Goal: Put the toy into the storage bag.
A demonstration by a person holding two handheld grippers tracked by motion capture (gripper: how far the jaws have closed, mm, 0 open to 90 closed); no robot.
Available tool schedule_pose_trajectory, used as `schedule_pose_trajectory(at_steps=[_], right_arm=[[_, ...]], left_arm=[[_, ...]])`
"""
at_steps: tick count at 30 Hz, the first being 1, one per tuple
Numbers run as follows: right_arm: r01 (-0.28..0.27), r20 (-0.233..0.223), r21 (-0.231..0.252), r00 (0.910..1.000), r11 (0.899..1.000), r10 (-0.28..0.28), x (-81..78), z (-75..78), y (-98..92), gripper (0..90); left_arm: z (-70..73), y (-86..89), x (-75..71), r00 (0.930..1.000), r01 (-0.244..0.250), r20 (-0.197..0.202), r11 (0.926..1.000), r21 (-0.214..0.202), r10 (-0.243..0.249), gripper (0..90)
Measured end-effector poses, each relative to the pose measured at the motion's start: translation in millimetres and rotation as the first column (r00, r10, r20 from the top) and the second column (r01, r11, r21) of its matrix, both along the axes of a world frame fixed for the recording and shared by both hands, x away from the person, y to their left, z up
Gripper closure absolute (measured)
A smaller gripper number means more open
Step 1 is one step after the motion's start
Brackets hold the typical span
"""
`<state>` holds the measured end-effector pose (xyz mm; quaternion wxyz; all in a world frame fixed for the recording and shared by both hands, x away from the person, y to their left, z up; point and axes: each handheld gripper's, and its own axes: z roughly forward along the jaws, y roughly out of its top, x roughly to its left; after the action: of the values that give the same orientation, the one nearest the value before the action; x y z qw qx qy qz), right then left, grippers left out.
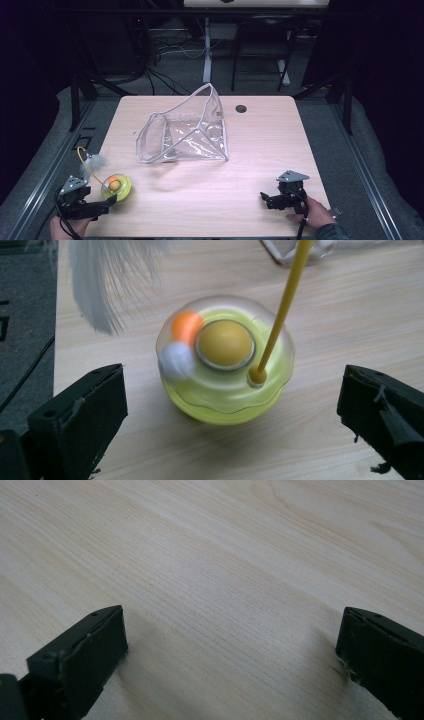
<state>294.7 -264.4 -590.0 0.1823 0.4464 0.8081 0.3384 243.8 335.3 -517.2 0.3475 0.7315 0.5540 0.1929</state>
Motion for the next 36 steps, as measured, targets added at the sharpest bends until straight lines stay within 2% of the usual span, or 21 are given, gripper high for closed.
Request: schedule_pose_trajectory(at_steps=[2, 5, 8, 13, 17, 21, 28, 33, 36], right_arm=[[-0.002, 0.003, -0.006, 1.0, 1.0, 0.002, 0.0, 0.1, -0.3, 0.0], [-0.001, 0.004, -0.004, 1.0, 1.0, 0.001, -0.2, -0.1, -0.3, 0.0], [-0.001, 0.004, -0.004, 1.0, 1.0, 0.001, -0.2, -0.1, -0.3, 0.0], [-0.003, 0.003, -0.006, 1.0, 1.0, 0.003, -0.1, 0.1, -0.4, 0.0], [-0.003, 0.002, -0.007, 1.0, 1.0, 0.003, -0.1, 0.2, -0.4, 0.0], [-0.003, 0.002, -0.007, 1.0, 1.0, 0.003, -0.1, 0.2, -0.4, 0.0], [-0.003, 0.002, -0.007, 1.0, 1.0, 0.003, -0.1, 0.1, -0.4, 0.0], [-0.003, 0.002, -0.007, 1.0, 1.0, 0.003, -0.1, 0.2, -0.4, 0.0], [-0.003, 0.002, -0.006, 1.0, 1.0, 0.003, -0.1, 0.1, -0.4, 0.0]], left_arm=[[4.7, 2.5, -1.3, 0.9997, -0.015, 0.021, 0.9998, -0.016, 0.015, 0.0], [8.8, 5.0, -2.0, 0.9994, -0.011, 0.031, 0.9995, -0.029, 0.012, 0.0], [13.3, 5.9, -3.2, 0.9985, -0.012, 0.053, 0.998, -0.062, 0.015, 0.0], [17.4, 1.7, -3.6, 0.9978, 0.011, 0.065, 0.9976, -0.068, -0.007, 0.0], [23.1, -1.2, -4.9, 0.9967, 0.01, 0.081, 0.9971, -0.076, -0.004, 0.1], [25.8, -3.3, -4.5, 0.9972, -0.002, 0.074, 0.9979, -0.065, 0.007, 0.3], [24.5, -9.5, -3.8, 0.9972, 0.025, 0.071, 0.9979, -0.059, -0.021, 21.3], [25.2, -10.8, -4.1, 0.9968, 0.033, 0.074, 0.9973, -0.065, -0.028, 32.4], [28.1, -11.4, -5.5, 0.9949, 0.039, 0.095, 0.9972, -0.063, -0.033, 38.6]])
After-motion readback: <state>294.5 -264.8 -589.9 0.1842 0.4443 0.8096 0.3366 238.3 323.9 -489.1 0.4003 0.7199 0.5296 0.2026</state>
